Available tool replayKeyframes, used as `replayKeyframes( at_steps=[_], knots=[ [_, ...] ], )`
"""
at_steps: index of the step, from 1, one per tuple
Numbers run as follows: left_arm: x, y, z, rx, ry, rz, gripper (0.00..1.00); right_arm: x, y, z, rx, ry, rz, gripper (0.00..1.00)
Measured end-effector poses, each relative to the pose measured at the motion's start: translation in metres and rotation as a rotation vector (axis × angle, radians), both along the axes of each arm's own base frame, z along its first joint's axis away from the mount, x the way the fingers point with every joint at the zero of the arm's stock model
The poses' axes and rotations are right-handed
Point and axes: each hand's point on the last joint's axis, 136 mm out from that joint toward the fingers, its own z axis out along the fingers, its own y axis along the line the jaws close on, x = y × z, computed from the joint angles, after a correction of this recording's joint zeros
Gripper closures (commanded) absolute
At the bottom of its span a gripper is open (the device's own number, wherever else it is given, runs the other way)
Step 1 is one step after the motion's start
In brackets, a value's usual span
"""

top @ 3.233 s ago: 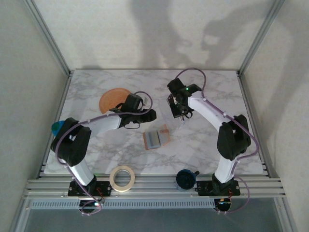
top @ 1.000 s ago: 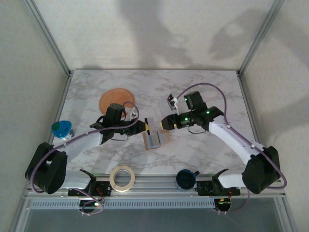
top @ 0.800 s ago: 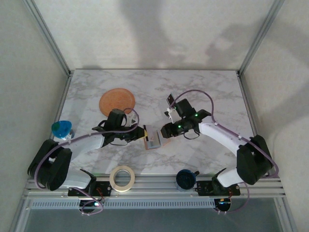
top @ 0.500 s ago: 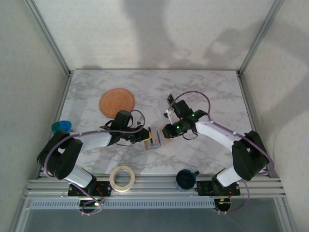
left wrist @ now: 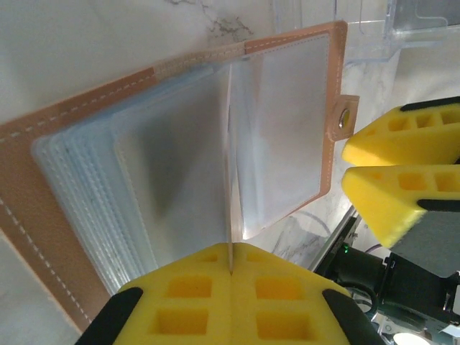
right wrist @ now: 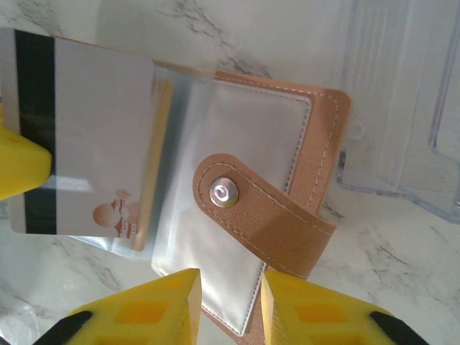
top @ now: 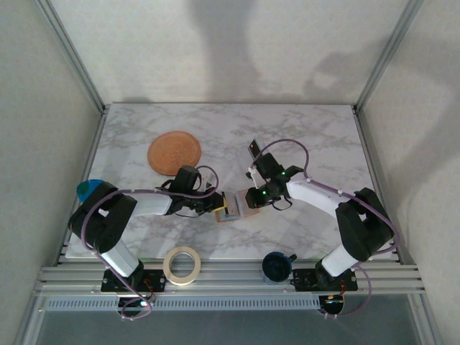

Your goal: Put the credit cards into the card holder

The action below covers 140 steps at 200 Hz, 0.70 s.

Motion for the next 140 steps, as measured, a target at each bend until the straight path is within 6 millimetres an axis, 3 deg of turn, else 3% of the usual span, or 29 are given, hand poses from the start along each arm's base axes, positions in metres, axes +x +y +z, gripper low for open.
replayKeyframes(
  at_steps=[54, 140],
  knots=[
    [0.008, -0.005, 0.003, -0.008, -0.016, -0.003, 1.0, -0.001, -0.005, -0.016, 0.004, 0.026, -0.032, 0.78],
    [0.006, -0.007, -0.009, -0.014, 0.029, -0.007, 1.0, 0.002, -0.005, -0.029, 0.055, 0.07, -0.066, 0.81]
  ],
)
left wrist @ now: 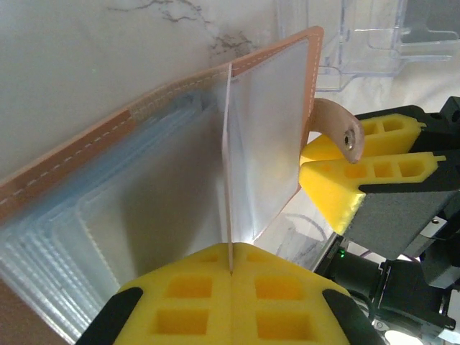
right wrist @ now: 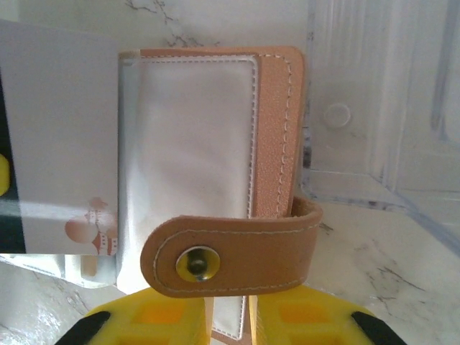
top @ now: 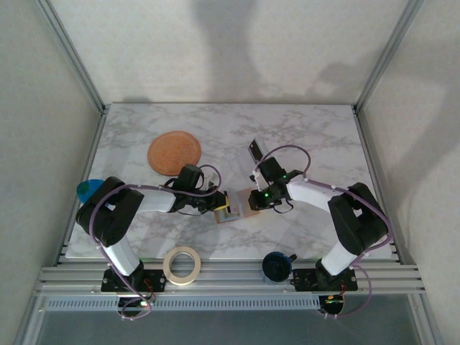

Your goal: Put the credit cards into the card holder

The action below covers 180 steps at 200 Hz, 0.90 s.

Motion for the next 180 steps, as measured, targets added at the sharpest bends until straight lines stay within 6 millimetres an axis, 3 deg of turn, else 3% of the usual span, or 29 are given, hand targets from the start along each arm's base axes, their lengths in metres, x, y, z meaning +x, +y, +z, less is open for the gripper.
replayKeyframes(
  at_steps=[98, 180],
  knots=[
    [0.003, -0.002, 0.001, -0.004, 0.017, 0.011, 1.0, -0.003, 0.003, -0.007, 0.02, 0.039, -0.011, 0.8],
    [-0.01, -0.003, -0.006, -0.013, 0.073, 0.036, 1.0, -0.002, 0.005, -0.01, 0.047, 0.054, -0.041, 0.79]
  ],
)
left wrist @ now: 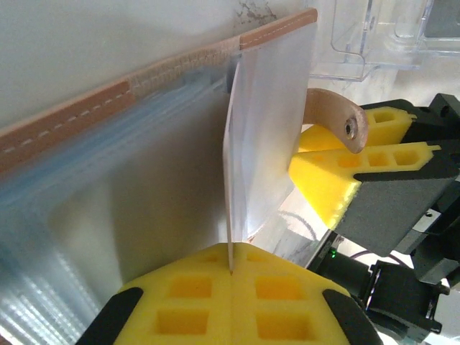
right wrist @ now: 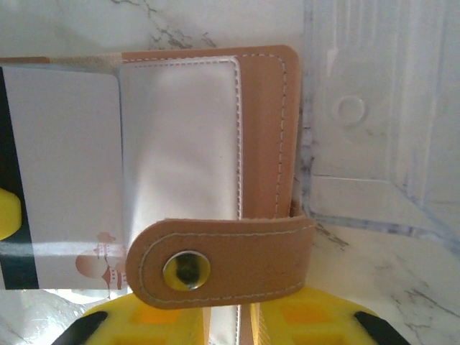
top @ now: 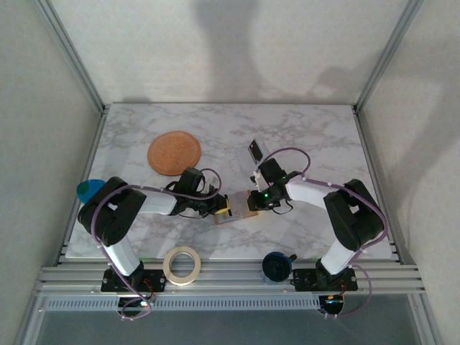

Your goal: Put the credit cards into the card holder

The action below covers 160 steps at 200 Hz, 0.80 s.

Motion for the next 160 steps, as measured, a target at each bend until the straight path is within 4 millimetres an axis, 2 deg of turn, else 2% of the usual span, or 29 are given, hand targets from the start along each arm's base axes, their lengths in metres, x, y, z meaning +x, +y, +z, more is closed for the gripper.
replayKeyframes(
  at_steps=[87, 160],
  knots=[
    [-0.0027, -0.0056, 0.0003, -0.001, 0.021, 0.026, 1.0, 0.0002, 0.0004, 0.0, 0.021, 0.004, -0.018, 0.78],
    [0.0064, 0.0041, -0.0017, 0.063, -0.014, 0.1, 1.0, 0.0, 0.0002, -0.0004, 0.028, -0.005, -0.019, 0.77]
  ],
)
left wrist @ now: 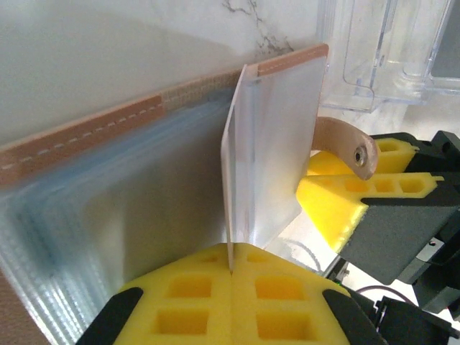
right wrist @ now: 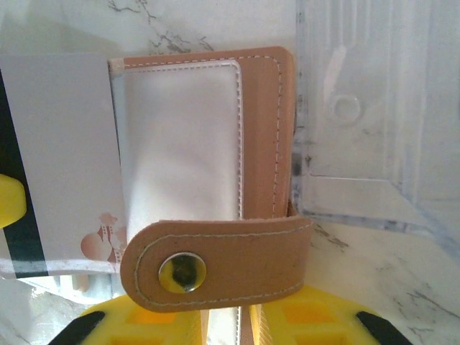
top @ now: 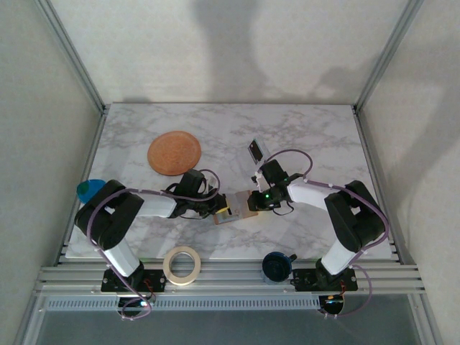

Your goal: Put the credit cards into the card holder

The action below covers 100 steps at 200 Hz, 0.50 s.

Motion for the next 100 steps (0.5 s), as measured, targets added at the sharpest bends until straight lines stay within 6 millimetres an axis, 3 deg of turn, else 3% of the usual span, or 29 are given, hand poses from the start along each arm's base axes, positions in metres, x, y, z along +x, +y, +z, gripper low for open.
replayKeyframes(
  at_steps=[100],
  knots=[
    [-0.0045, -0.0098, 0.0, -0.016, 0.009, -0.015, 1.0, 0.0002, 0.0001, -0.0006, -0.005, 0.004, 0.005, 0.77]
  ],
)
